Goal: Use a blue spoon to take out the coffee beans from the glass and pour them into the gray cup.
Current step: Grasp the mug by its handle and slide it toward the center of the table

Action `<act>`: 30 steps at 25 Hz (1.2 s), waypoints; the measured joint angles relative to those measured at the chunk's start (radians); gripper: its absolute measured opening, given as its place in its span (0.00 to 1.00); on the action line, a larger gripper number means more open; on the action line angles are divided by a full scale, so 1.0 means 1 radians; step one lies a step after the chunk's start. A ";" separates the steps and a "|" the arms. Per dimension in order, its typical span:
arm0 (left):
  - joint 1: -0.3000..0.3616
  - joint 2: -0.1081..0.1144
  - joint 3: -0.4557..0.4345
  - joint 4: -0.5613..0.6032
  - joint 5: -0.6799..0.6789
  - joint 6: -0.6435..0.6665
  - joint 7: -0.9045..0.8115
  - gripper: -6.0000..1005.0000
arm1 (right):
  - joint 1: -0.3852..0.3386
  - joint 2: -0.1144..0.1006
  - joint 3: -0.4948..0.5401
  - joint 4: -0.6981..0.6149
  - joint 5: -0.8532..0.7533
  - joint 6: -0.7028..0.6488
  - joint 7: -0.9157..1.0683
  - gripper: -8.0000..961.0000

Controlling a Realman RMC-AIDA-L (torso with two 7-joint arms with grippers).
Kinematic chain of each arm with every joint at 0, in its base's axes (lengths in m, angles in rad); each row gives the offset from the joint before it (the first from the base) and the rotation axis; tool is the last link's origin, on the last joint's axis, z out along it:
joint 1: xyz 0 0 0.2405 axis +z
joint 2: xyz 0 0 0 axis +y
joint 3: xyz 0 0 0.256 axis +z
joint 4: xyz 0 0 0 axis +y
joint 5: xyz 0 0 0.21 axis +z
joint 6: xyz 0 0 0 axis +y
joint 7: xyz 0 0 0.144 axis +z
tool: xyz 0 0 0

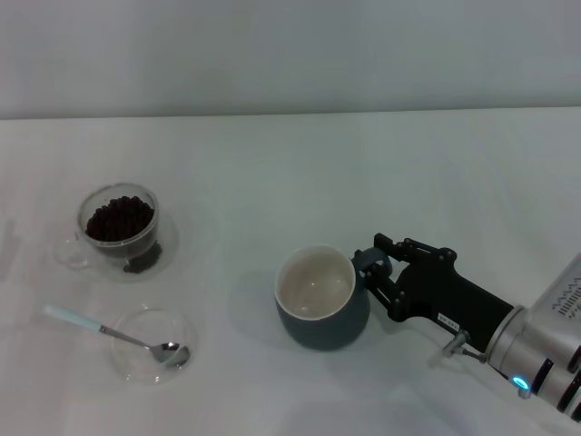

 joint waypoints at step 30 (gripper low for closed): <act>-0.012 0.003 0.014 0.000 0.000 -0.001 0.007 0.85 | 0.058 0.000 -0.087 -0.029 0.002 0.108 0.022 0.50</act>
